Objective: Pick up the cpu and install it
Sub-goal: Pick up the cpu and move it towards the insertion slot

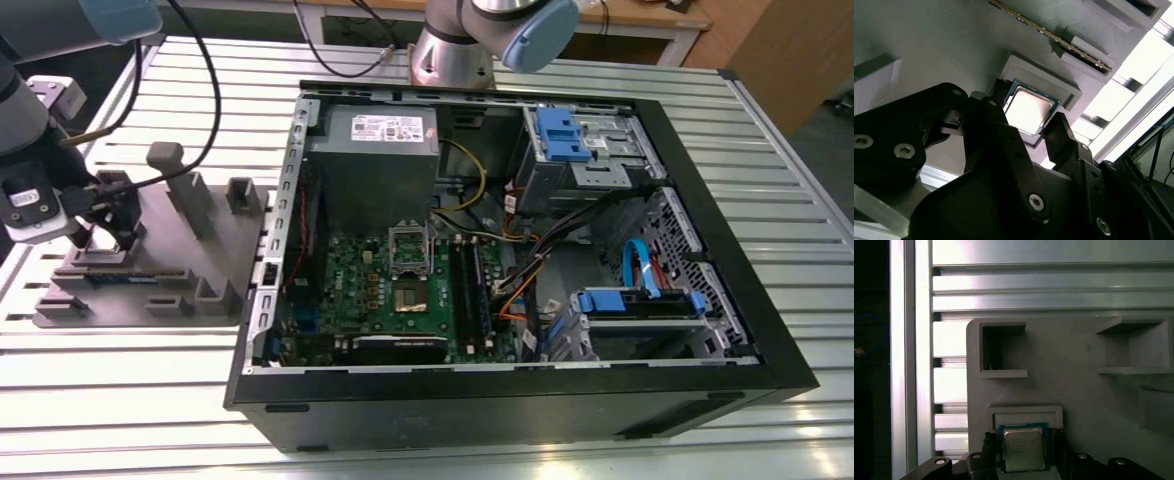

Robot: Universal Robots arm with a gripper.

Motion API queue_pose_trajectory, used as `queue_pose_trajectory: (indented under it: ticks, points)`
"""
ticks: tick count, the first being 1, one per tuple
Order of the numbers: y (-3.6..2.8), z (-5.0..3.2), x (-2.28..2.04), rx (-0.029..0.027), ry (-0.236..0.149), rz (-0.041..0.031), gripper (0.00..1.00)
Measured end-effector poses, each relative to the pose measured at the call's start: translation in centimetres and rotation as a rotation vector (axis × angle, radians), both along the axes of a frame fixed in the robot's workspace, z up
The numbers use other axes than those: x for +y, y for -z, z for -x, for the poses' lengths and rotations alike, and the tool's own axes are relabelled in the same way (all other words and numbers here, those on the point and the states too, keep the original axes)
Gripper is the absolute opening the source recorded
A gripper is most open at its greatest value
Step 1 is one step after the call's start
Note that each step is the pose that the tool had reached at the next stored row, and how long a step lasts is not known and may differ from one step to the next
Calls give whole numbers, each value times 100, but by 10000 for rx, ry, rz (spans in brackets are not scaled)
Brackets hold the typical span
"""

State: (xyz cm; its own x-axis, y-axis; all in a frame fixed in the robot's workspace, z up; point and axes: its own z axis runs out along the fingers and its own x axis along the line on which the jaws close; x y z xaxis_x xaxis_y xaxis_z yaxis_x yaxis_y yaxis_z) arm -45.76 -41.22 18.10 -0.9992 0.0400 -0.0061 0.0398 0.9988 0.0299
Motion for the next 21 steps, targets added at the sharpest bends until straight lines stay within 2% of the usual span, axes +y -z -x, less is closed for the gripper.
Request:
queue_pose_trajectory:
  ticks: [14, 21]
  points:
    - [-16, 0, 0, 1, -113, 1, 58]
    - [-16, 0, 0, 2, -349, 1, 58]
